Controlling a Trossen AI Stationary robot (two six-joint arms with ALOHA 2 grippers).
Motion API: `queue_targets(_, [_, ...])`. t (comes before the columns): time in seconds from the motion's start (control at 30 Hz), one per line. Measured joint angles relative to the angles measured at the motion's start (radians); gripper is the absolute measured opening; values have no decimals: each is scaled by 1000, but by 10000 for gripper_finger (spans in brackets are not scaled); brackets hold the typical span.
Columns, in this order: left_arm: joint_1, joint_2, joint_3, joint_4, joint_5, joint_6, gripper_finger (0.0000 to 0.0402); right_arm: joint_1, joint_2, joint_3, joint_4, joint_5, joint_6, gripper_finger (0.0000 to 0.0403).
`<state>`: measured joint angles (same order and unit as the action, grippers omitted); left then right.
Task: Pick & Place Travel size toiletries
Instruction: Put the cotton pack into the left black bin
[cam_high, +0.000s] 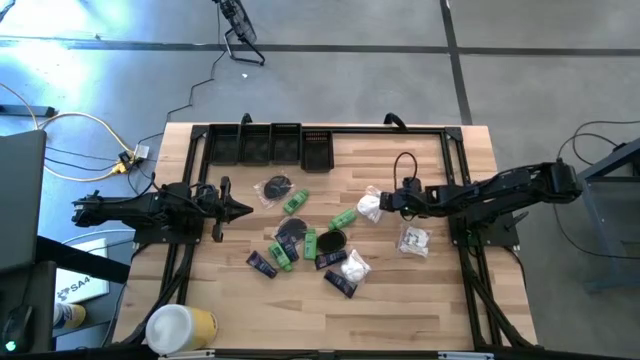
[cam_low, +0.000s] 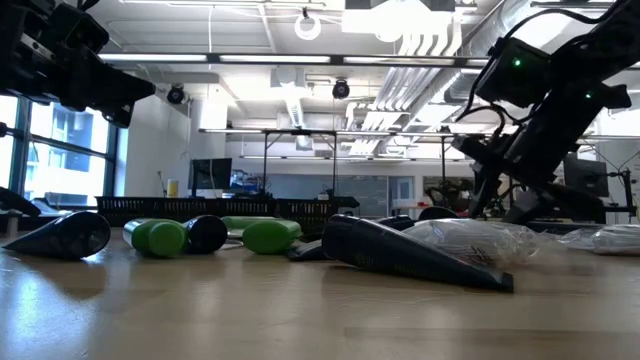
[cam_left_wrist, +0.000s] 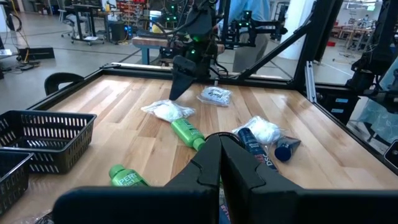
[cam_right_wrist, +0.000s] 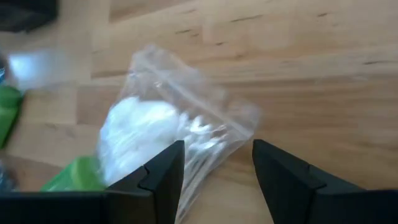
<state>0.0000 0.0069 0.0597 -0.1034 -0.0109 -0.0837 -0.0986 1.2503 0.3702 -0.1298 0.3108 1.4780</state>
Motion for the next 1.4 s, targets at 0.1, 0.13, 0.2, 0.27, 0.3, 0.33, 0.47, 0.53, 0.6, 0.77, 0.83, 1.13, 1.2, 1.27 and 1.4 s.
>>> queue_targets(0.1, [0,0,0,0,0,0,2,-15,0,0,-3,9,0,183])
queue_targets(0.13, [0,0,0,0,0,0,2,-21,0,0,-2,18,1,183])
queue_targets(0.2, [0,0,0,0,0,0,2,-34,0,0,-2,28,3,183])
queue_targets(0.27, [0,0,0,0,0,0,2,-51,0,0,-2,13,-8,183])
queue_targets(0.3, [0,0,0,0,0,0,2,-61,0,0,-1,-3,-17,183])
queue_targets(0.33, [0,0,0,0,0,0,2,-69,0,0,-1,-20,-26,183])
queue_targets(0.47, [0,0,0,0,0,0,2,-93,0,0,21,-72,-68,183])
queue_targets(0.53, [0,0,0,0,0,0,2,-99,0,0,34,-76,-88,183])
queue_targets(0.6, [0,0,0,0,0,0,2,-108,0,0,43,-76,-101,183])
queue_targets(0.77, [0,0,0,0,0,0,2,-121,0,0,72,-106,-122,183])
queue_targets(0.83, [0,0,-1,0,0,0,2,-119,0,0,83,-117,-133,183])
queue_targets(1.13, [0,0,-1,0,0,0,2,-119,1,-27,88,-156,-111,183])
queue_targets(1.2, [0,0,-1,0,0,0,2,-119,-2,-54,131,-155,-107,183])
queue_targets(1.27, [0,0,-1,0,0,0,2,-112,-3,-87,182,-147,-97,183])
queue_targets(1.4, [0,0,-1,0,0,0,2,-104,-2,-140,300,-138,-96,171])
